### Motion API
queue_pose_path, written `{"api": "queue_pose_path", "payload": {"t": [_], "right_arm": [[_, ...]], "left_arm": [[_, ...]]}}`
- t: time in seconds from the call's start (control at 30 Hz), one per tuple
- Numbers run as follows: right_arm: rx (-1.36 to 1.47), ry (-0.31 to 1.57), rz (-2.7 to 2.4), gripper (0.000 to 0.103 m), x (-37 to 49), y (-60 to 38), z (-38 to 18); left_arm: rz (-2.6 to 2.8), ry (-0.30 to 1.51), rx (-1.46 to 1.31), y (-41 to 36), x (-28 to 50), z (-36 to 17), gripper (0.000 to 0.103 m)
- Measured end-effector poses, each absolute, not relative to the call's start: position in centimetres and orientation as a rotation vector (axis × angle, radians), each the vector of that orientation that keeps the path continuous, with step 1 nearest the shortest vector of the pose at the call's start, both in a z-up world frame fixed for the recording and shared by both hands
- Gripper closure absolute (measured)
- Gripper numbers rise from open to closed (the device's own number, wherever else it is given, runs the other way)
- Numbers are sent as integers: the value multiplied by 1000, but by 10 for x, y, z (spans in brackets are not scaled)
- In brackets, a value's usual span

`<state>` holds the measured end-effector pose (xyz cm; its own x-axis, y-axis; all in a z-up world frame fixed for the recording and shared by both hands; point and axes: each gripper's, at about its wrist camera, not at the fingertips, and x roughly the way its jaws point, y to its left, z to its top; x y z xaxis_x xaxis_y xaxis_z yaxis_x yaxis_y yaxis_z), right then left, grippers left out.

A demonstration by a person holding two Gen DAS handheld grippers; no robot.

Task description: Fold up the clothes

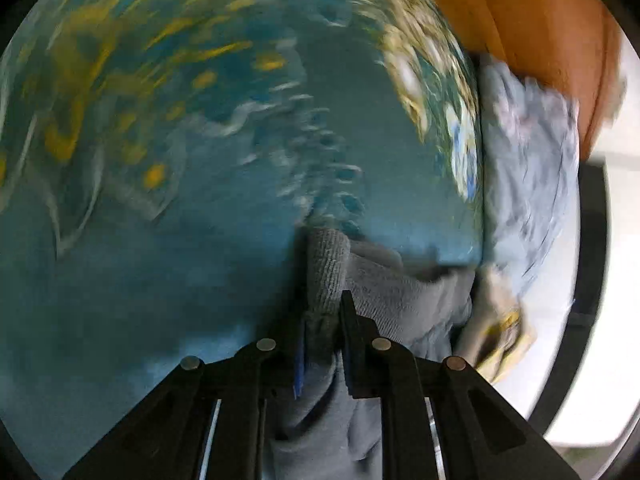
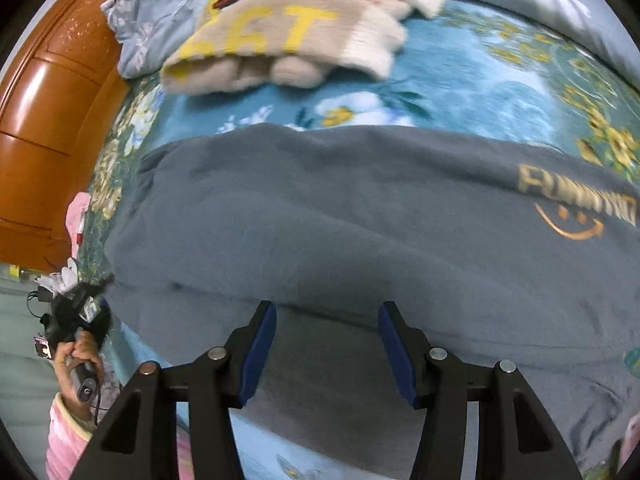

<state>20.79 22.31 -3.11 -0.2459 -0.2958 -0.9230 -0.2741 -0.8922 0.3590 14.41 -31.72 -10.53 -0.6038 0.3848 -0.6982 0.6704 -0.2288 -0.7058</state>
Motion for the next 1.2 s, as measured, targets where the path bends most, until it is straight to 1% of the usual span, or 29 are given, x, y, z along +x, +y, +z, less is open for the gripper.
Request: {"api": "queue_pose_path", "payload": {"t": [0.03,0.1,0.13,0.17,0.2,0.27,0.33,0.4,0.5,0.57,0.7,0.87,0.9,0.93,0.97,1.03,1.2], "right_arm": [[1917,-737,-2369,46,211,227,-33],[1896,-731,-2398,46,207,232,-33],[1883,-719,-2399,46,200,230,-33],[1861,-695,-2386,46,188,224,-33],[1838,-662,-2372,46,175,216,-32],[1789,-535,-2334,46,149,183,-27],[1721,-369,-2302,46,122,142,-19],[1645,-155,-2292,46,93,95,-12],[1567,67,-2319,46,51,49,-9],[1570,144,-2290,46,23,19,-16],[1502,236,-2155,46,-1,-34,-23],[1520,664,-2035,48,-9,-89,-63],[1529,737,-2027,51,-10,-95,-71],[1545,751,-2013,64,-12,-96,-76],[1561,735,-2009,70,-12,-95,-76],[1589,707,-2001,95,-13,-93,-75],[1519,744,-2134,97,-33,-84,-44]], "left_arm": [[-1904,1823,1254,-318,146,-105,86],[-1928,1767,1275,-314,142,-100,85],[-1948,1724,1291,-311,140,-96,81],[-1959,1698,1298,-308,139,-91,74],[-1964,1695,1294,-306,140,-87,70],[-1987,1722,1268,-299,144,-78,57],[-2007,1715,1267,-292,152,-71,52],[-2020,1673,1288,-286,161,-68,52],[-2036,1616,1315,-279,170,-64,52],[-2054,1593,1308,-280,171,-61,52],[-2093,1526,1305,-282,170,-59,52],[-2093,1528,1344,-281,166,-66,52],[-2094,1533,1349,-281,166,-67,52],[-2093,1542,1350,-281,166,-68,52],[-2092,1551,1350,-282,166,-69,52],[-2089,1562,1345,-283,166,-70,52],[-2102,1584,1347,-282,163,-72,52]]}}
